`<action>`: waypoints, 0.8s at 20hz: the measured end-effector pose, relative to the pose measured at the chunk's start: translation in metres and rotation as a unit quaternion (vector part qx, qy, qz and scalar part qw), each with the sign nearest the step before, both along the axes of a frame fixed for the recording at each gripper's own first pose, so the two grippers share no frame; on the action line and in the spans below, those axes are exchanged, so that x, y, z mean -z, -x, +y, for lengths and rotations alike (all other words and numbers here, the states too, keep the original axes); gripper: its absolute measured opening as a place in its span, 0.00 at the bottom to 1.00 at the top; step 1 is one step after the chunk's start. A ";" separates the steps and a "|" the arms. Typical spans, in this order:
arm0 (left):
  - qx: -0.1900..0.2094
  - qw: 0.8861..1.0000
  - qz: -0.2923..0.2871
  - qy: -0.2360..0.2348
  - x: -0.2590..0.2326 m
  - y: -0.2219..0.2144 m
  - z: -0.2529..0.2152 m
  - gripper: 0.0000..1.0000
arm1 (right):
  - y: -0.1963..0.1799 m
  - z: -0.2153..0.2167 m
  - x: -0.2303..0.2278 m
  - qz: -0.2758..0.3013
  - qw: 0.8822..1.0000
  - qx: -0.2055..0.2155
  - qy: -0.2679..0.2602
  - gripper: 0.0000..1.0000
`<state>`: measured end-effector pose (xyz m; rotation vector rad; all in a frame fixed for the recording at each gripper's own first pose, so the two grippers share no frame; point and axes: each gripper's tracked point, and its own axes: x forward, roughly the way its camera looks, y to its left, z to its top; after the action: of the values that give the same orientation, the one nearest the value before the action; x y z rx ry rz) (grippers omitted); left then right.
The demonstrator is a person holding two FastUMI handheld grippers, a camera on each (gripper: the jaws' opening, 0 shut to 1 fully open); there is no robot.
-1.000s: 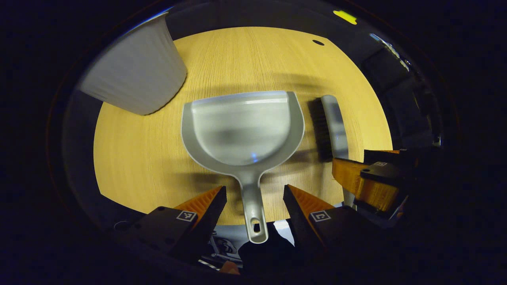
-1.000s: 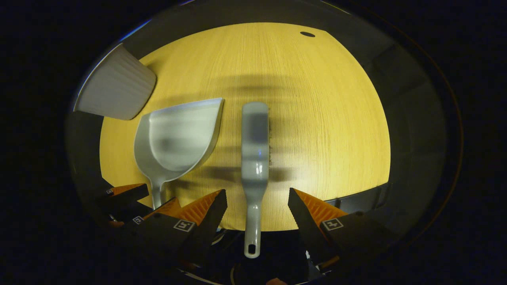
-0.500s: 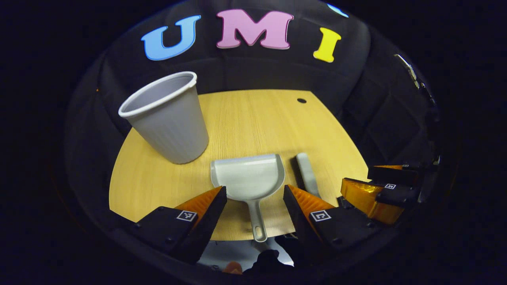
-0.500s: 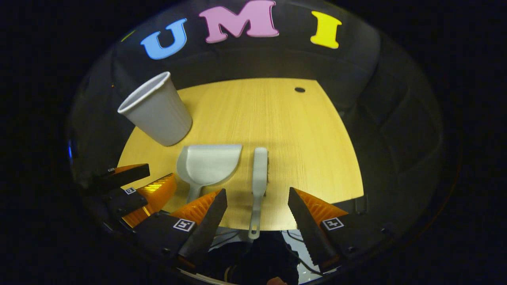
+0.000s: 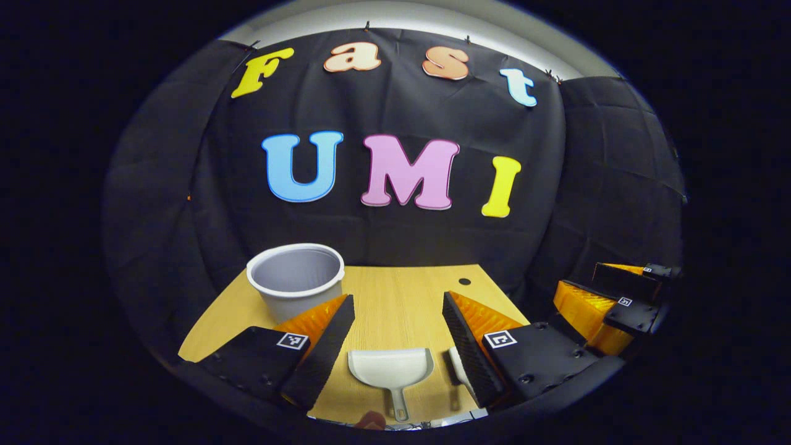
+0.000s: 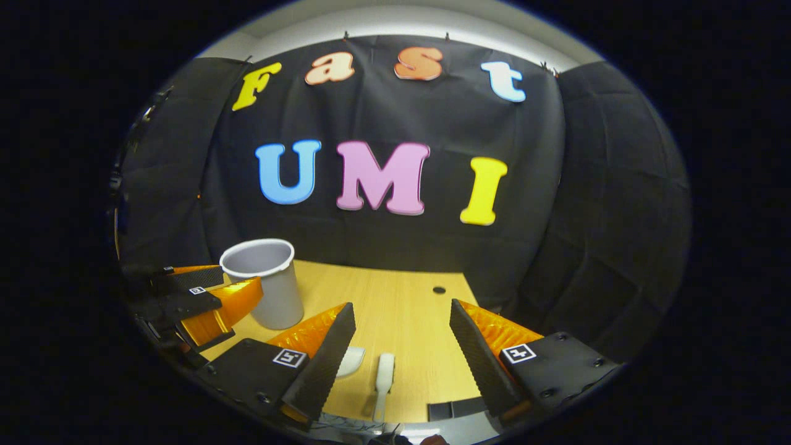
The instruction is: Pick up the small broom and dustpan from the desktop, sweep the trash into the dustpan with the broom, and then empty the trash into the garbage bin.
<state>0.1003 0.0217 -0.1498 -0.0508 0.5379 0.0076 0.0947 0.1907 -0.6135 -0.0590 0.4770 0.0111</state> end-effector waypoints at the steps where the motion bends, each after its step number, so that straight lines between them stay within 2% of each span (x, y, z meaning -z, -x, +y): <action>1: -0.004 1.000 -0.026 -0.004 -0.002 -0.005 -0.002 0.86 | 0.000 -0.002 -0.003 -0.017 1.000 -0.002 0.004 0.98; 4: -0.011 0.994 -0.107 -0.012 -0.008 -0.014 -0.004 0.84 | -0.004 -0.001 -0.008 -0.067 0.998 -0.012 0.000 0.98; 5: -0.012 0.992 -0.123 -0.003 -0.013 -0.013 -0.007 0.83 | -0.003 -0.002 -0.010 -0.080 0.997 -0.012 0.000 0.94; 6: -0.007 0.991 -0.134 0.003 -0.020 -0.013 -0.006 0.83 | -0.004 -0.004 -0.011 -0.092 0.996 -0.014 0.004 0.94; 7: -0.006 0.990 -0.139 0.007 -0.024 -0.009 -0.005 0.83 | -0.004 -0.002 -0.011 -0.096 0.995 -0.016 0.002 1.00; 8: -0.004 0.989 -0.145 0.003 -0.033 -0.010 -0.005 0.82 | -0.005 -0.001 -0.012 -0.099 0.995 -0.018 0.001 1.00; 9: -0.006 0.988 -0.152 -0.004 -0.039 -0.006 -0.004 0.83 | -0.004 -0.001 -0.015 -0.101 0.995 -0.019 -0.003 0.95; 11: -0.007 0.986 -0.167 -0.021 -0.048 -0.005 -0.008 0.83 | -0.006 -0.003 -0.019 -0.114 0.993 -0.013 -0.007 0.95; 12: -0.008 0.985 -0.171 -0.029 -0.046 -0.008 -0.009 0.83 | -0.007 -0.003 -0.021 -0.119 0.993 -0.010 -0.008 1.00; 13: -0.008 0.985 -0.171 -0.033 -0.044 -0.012 -0.007 0.83 | -0.010 -0.001 -0.025 -0.127 0.992 -0.008 -0.009 0.94; 15: -0.010 0.985 -0.171 -0.029 -0.044 -0.015 -0.007 0.84 | -0.019 -0.001 -0.027 -0.134 0.991 -0.006 -0.009 0.95; 16: -0.014 0.985 -0.171 -0.026 -0.045 -0.014 -0.007 0.83 | -0.024 -0.002 -0.027 -0.137 0.991 -0.005 -0.009 1.00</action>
<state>0.1148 0.0150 -0.1053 -0.0085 0.1937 0.0401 0.1187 0.1884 -0.5863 -0.0445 0.2023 0.0163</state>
